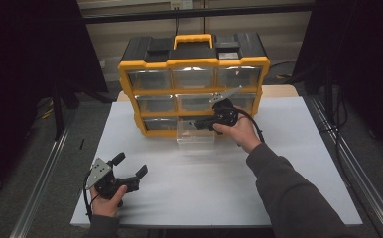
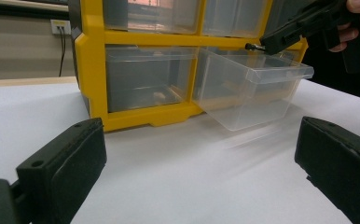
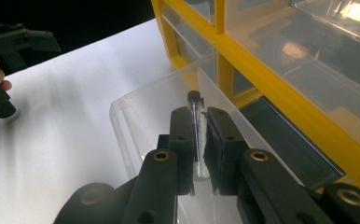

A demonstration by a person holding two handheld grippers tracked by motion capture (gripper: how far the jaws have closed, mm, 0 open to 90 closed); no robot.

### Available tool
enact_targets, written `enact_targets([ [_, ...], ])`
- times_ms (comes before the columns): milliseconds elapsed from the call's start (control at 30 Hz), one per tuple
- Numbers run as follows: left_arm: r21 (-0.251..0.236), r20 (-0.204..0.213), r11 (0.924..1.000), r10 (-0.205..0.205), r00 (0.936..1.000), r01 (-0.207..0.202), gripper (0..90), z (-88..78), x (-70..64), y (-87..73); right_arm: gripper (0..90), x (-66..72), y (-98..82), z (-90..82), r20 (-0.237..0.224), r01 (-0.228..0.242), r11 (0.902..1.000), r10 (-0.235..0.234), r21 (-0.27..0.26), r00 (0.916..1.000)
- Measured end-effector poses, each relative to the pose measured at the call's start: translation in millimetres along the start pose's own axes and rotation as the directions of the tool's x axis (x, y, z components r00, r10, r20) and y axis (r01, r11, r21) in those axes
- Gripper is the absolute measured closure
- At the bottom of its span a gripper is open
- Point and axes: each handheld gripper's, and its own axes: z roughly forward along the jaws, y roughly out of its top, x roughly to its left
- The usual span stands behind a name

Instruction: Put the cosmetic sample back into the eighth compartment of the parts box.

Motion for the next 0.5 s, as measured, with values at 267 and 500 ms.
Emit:
enact_targets([
  [267, 0.004, -0.003, 1.0, 0.006, 1.0, -0.006, 2.1, -2.7, 1.0, -0.3, 81.3, 0.5, -1.4, 3.7, -0.003, 0.002, 1.0, -0.002, -0.002, 1.0],
  [500, -0.002, -0.011, 1.0, -0.004, 0.9999, 0.004, 2.1, -4.1, 0.0, -0.5, 81.2, 2.7, -1.2, 7.1, -0.003, 0.003, 1.0, -0.003, -0.001, 1.0],
])
